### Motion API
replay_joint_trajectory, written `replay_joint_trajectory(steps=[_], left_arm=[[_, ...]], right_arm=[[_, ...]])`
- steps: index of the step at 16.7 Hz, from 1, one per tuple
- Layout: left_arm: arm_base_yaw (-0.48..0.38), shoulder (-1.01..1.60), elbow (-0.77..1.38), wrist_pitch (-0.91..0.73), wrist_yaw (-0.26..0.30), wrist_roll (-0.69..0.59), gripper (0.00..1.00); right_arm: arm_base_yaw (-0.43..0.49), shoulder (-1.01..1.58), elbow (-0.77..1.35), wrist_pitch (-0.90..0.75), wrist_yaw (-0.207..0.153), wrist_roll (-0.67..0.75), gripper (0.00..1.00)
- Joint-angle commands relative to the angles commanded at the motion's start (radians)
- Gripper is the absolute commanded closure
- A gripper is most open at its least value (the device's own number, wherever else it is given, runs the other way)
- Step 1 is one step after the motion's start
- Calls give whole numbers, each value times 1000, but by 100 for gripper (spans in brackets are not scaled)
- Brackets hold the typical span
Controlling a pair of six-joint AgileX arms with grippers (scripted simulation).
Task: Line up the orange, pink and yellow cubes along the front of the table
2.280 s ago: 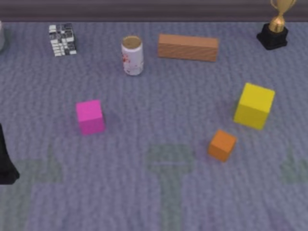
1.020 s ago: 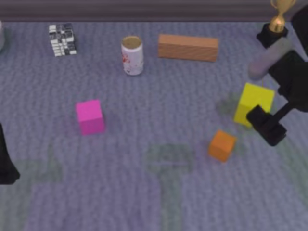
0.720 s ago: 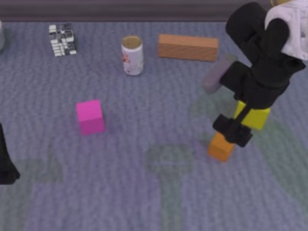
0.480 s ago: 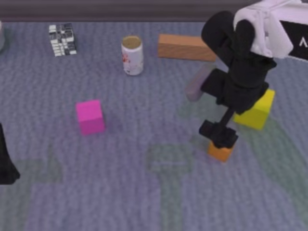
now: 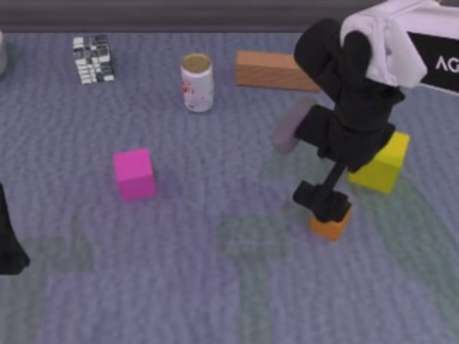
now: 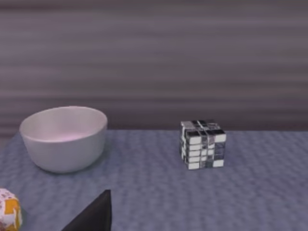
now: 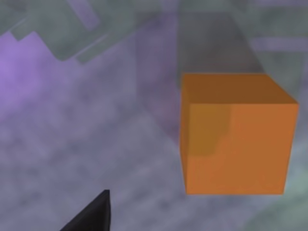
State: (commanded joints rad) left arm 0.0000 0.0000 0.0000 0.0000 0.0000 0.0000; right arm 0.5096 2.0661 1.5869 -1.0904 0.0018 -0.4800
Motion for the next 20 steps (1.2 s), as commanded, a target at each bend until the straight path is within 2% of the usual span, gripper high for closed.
replay_joint_trajectory(steps=[8,13,20], left_arm=[[0,0,0,0,0,0,0],[0,0,0,0,0,0,0],[0,0,0,0,0,0,0]], right_arm=[[6,116,-152,274,1,2,0],[6,132,-170,301,1,3,0],[6,132,-170,301,1,3,53]])
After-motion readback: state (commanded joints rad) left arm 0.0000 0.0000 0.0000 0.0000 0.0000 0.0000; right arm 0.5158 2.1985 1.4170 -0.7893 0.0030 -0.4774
